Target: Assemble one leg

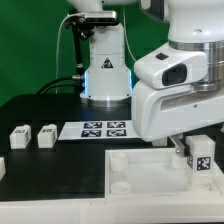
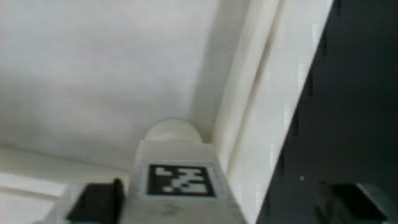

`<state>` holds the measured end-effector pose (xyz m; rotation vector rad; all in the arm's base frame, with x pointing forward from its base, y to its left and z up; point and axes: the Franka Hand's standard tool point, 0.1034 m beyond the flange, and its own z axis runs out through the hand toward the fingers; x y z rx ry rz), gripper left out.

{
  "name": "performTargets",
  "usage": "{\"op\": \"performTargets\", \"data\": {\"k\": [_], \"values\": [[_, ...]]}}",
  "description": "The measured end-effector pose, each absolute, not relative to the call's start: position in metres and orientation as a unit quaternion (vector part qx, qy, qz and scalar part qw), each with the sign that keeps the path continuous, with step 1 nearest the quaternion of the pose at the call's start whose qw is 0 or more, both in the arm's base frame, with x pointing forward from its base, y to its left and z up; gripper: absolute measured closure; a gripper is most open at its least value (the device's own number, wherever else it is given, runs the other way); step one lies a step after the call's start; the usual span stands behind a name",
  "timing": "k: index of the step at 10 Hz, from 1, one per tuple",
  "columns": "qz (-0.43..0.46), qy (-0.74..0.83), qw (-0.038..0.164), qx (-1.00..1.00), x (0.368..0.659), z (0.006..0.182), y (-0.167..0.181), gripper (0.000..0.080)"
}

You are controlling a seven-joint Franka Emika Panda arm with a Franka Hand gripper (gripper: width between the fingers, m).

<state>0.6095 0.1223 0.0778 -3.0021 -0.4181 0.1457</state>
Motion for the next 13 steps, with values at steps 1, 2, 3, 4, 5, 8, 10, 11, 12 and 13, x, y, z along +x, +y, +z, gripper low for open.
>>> {"op": "performTargets", "data": {"k": [1, 2, 3, 4, 5, 8, 10, 11, 12, 13], "values": [[0.046, -0.137, 0.051, -0.988, 0.611, 0.078, 0.119, 0.0416], [0.046, -0.133, 0.051, -0.989, 0.611, 0.078, 0.118, 0.0496], [0.047, -0.113, 0.050, -0.991, 0.611, 0.078, 0.118, 0.0497], [0.047, -0.114, 0.050, -0.991, 0.611, 0.078, 0.117, 0.0497], [0.046, -0.098, 0.050, -0.993, 0.612, 0.078, 0.117, 0.0498], [0.032, 0.123, 0.053, -0.991, 0.618, 0.077, 0.119, 0.0499], [0.050, 0.252, 0.054, -0.965, 0.612, 0.073, 0.125, 0.0499], [0.057, 0.321, 0.060, -0.944, 0.612, 0.073, 0.127, 0.0499], [0.062, 0.363, 0.065, -0.928, 0.613, 0.072, 0.128, 0.0499], [0.068, 0.404, 0.069, -0.910, 0.613, 0.072, 0.129, 0.0499]]}}
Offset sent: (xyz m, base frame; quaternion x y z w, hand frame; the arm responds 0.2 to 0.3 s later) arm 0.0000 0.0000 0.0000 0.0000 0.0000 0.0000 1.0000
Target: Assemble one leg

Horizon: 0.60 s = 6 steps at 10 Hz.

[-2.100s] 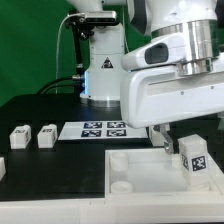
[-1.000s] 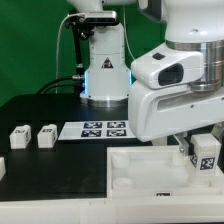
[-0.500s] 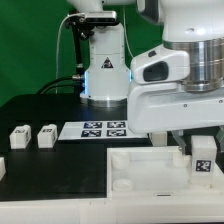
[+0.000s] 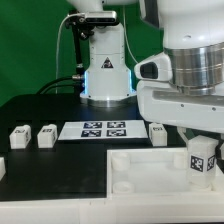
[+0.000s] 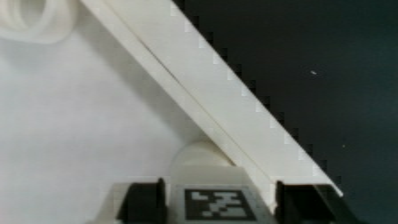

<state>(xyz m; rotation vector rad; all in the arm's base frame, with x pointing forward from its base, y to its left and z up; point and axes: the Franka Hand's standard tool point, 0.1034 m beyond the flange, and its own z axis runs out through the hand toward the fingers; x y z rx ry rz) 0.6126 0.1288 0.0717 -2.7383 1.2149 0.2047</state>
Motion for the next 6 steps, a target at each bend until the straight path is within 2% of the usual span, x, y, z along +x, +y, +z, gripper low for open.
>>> {"op": "performTargets", "data": {"k": [2, 5, 6], "values": [[0.081, 0.492, 0.076, -0.863, 0.6129, 0.0719, 0.1317, 0.0502], [0.082, 0.499, 0.076, -0.859, 0.6128, 0.0719, 0.1327, 0.0503], [0.082, 0.495, 0.077, -0.861, 0.6128, 0.0719, 0.1328, 0.0324]]}}
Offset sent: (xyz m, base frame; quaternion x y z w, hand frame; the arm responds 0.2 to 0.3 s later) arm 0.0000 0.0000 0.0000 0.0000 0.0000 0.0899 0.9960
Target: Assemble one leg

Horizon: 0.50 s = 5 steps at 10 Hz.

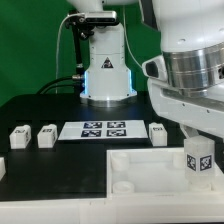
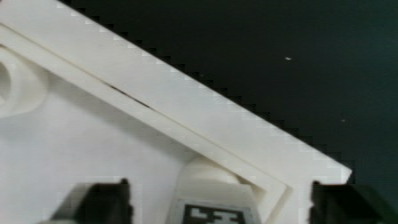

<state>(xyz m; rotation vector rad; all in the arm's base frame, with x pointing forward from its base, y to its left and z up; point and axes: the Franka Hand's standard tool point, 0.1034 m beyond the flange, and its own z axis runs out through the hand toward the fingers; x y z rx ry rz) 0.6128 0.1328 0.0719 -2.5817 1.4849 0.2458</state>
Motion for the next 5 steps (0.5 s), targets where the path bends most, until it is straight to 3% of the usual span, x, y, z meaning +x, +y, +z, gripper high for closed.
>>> {"op": "performTargets", "data": {"k": [1, 5], "values": [[0.080, 0.469, 0.079, -0.876, 0.6126, 0.0717, 0.1327, 0.0210], [0.044, 0.219, 0.083, -0.971, 0.6102, 0.0727, 0.1264, 0.0153]]}}
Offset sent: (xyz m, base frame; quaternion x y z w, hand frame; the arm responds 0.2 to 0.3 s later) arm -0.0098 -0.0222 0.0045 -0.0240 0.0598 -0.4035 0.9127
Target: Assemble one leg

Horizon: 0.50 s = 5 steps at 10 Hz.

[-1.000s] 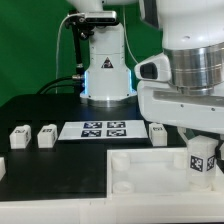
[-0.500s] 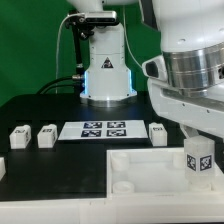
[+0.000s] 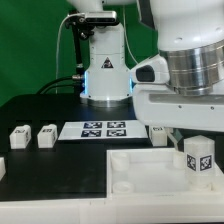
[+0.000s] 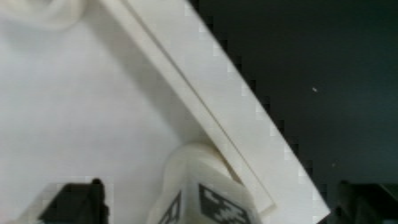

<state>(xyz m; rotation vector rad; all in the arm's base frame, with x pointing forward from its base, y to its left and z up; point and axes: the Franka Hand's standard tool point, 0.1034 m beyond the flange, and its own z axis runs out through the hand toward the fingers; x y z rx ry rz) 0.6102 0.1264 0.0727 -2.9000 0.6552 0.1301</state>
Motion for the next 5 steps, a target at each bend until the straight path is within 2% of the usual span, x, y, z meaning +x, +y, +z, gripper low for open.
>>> {"op": "performTargets", "data": {"k": [3, 5], "values": [[0.031, 0.072, 0.087, -0.993, 0.6104, 0.0719, 0.1241, 0.0151], [0.012, -0.064, 0.077, -0.995, 0.6156, 0.0759, 0.1205, 0.0151]]}}
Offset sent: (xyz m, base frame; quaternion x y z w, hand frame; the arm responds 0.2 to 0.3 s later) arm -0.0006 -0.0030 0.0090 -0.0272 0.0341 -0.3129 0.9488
